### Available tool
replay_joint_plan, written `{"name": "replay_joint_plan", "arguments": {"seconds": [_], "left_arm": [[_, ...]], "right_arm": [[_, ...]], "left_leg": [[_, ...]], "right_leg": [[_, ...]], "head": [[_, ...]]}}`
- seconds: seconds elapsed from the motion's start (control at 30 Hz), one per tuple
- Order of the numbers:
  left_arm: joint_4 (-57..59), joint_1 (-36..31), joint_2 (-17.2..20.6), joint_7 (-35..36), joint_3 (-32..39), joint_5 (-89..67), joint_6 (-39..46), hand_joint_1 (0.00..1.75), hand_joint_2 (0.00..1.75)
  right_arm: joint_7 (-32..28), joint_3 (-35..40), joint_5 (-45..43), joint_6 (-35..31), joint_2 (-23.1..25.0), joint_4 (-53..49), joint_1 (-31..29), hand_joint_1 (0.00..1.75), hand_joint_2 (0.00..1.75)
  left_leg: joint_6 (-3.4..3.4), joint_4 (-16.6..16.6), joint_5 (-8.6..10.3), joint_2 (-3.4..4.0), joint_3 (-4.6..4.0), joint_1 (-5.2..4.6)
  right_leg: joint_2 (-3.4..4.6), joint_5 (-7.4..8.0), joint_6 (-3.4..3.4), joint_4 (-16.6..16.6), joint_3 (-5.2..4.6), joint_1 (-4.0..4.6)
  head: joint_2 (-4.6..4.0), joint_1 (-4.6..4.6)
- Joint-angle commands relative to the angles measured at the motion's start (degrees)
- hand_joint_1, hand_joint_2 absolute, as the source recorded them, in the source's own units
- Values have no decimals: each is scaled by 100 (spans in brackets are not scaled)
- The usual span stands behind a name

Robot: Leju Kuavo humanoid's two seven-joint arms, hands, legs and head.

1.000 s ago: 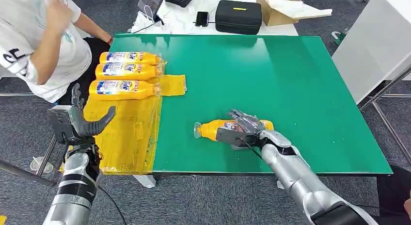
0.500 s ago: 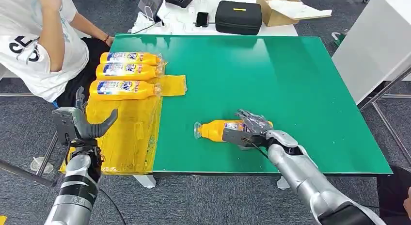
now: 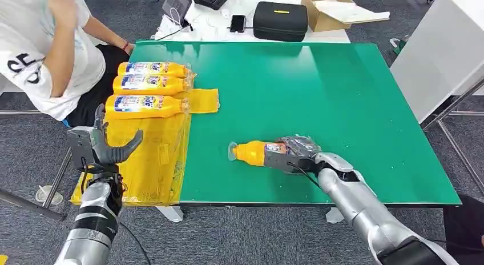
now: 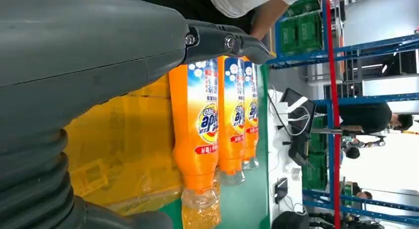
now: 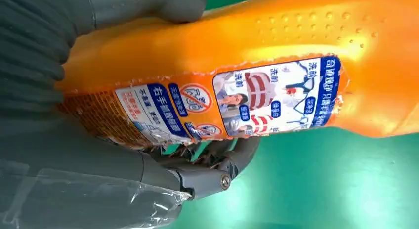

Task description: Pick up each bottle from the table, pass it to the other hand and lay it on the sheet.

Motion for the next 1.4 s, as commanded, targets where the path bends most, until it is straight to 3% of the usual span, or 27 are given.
{"name": "replay_joint_plan", "arguments": {"seconds": [0.03, 0.17, 0.27, 0.3, 0.33, 0.5, 0.57, 0.73, 0.87, 0.93, 1.07, 1.23, 1.4], "left_arm": [[453, -257, -26, 24, -101, 17, -53, 0, 175], [336, -174, -108, 24, -72, 127, -199, 0, 175], [254, -83, -250, 24, -12, 294, -560, 0, 175], [306, -100, -302, 24, 2, 354, -667, 0, 175], [199, -66, -415, 149, -8, 620, -1135, 0, 175], [-187, 52, -591, 1000, -624, 1581, -2431, 0, 175], [-187, 61, -573, 1124, -850, 1750, -2672, 0, 175], [-47, 117, -448, 1365, -1540, 2508, -3402, 0, 175], [-46, 136, -440, 1369, -1617, 2561, -3408, 0, 175], [-27, 129, -383, 1459, -1821, 2849, -3697, 0, 175], [-84, 138, -384, 1494, -2236, 3029, -3910, 0, 175], [80, -30, -386, 1451, -2587, 2958, -3754, 0, 175], [432, -251, -437, 1457, -2679, 2993, -3674, 0, 175]], "right_arm": [[-223, 23, -315, -193, -43, 107, 392, 175, 175], [-479, -713, -798, -1225, 367, -795, 951, 175, 175], [-1081, -1565, -844, -2725, 1138, -1979, 1462, 175, 175], [-1067, -1600, -736, -2808, 1217, -2129, 1496, 175, 175], [-1342, -1909, -465, -3679, 1482, -2464, 1641, 175, 175], [-2289, -2580, -626, -4652, 1818, -2658, 1882, 175, 175], [-2628, -2722, -745, -4795, 1861, -2500, 1888, 175, 175], [-3239, -2934, -1195, -4378, 2069, -1498, 1738, 175, 175], [-3332, -2926, -1224, -4387, 2132, -1344, 1730, 175, 175], [-3300, -2820, -1247, -4049, 2187, -976, 1652, 175, 175], [-3379, -2333, -1340, -3603, 2468, -125, 1565, 175, 175], [-3379, -1398, -1363, -3854, 2734, 439, 1367, 175, 175], [-3379, -1056, -1245, -3919, 2883, 780, 1108, 175, 175]], "left_leg": [[1, -5, -2, -8, 17, 7], [2, -7, -4, -8, 22, 10], [1, -5, -12, 16, 24, 8], [-1, -2, -12, 24, 11, 7], [-1, 0, -16, 29, 10, 5], [4, 6, -13, -15, -13, 8], [7, 5, -13, -14, -6, 8], [6, -2, -12, -3, -8, -1], [4, -6, -10, 3, -10, -6], [4, -5, -13, 4, -6, -7], [4, -6, -16, 15, 1, 1], [3, -3, -13, 17, -18, 1], [4, -1, -12, 17, -23, 2]], "right_leg": [[-18, -5, -9, -10, 24, 9], [-21, -7, -11, -13, 30, 13], [3, -7, -14, -8, 25, 12], [17, -4, -13, -3, 11, 10], [18, -8, -16, 4, 7, 9], [-26, -18, -11, 6, -2, 11], [-22, -16, -8, -1, 6, 11], [-9, -9, -11, -5, 6, 1], [1, -4, -11, -7, -3, -6], [0, -7, -12, -5, -1, -6], [11, -5, -11, -10, 3, 3], [15, -4, -9, -2, -17, 3], [13, -3, -10, 0, -24, 5]], "head": [[-2, 2], [-2, 0], [-2, 0], [-2, 0], [-2, 2], [-2, -2], [0, -2], [-2, 0], [-2, -2], [-2, -2], [-2, 0], [-2, -2], [-2, -2]]}}
